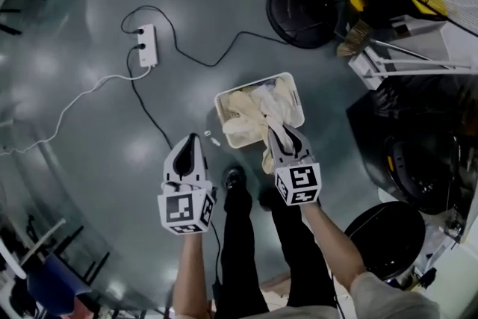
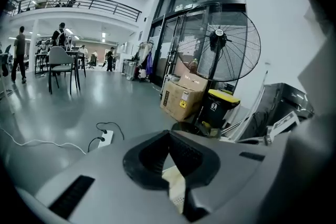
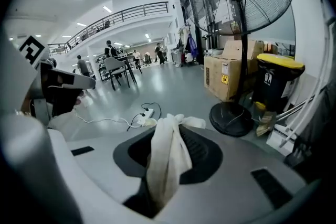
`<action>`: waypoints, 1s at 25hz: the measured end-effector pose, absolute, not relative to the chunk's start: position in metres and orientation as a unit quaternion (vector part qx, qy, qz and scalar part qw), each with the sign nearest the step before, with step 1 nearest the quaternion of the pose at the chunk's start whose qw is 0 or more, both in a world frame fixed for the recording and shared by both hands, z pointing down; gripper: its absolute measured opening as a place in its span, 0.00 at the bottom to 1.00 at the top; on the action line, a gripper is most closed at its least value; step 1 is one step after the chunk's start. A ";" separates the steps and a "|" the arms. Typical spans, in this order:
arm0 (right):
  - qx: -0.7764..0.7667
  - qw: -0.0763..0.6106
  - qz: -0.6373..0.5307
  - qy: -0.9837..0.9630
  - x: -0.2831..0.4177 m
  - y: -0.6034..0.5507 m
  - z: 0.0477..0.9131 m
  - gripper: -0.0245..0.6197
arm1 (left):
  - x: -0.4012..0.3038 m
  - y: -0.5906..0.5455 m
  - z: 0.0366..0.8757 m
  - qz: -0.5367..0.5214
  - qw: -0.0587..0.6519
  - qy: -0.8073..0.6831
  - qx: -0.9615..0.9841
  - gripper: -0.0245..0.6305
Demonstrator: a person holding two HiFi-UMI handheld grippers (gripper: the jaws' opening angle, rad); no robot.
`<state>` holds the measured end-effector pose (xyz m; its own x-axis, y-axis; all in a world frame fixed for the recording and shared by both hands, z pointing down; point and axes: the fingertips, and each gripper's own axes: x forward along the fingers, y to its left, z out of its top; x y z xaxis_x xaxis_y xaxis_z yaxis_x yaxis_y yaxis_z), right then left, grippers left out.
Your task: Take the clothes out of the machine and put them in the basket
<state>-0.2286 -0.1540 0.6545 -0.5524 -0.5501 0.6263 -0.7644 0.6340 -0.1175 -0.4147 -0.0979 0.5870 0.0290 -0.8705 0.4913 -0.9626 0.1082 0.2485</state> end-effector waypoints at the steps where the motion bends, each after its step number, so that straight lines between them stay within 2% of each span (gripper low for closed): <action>1: 0.380 0.285 0.195 -0.858 -0.227 -0.152 0.673 0.20 | -0.412 -0.095 0.597 0.085 0.275 -0.691 0.663 0.07; 13: 0.395 0.323 0.250 -0.823 -0.234 -0.148 0.860 0.21 | -0.407 -0.073 0.708 0.090 0.294 -0.677 0.669 0.07; 19: 0.371 0.373 0.273 -0.806 -0.236 -0.138 0.935 0.22 | -0.399 -0.070 0.734 0.093 0.303 -0.671 0.671 0.07; 25: 0.362 0.394 0.295 -0.792 -0.245 -0.136 0.995 0.23 | -0.397 -0.069 0.753 0.101 0.301 -0.670 0.671 0.07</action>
<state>-0.2450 -0.1361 0.9951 -0.4284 -0.3409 0.8368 -0.8051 0.5645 -0.1822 -0.3971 -0.0689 0.7526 0.0828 -0.8382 0.5391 -0.9602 0.0778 0.2684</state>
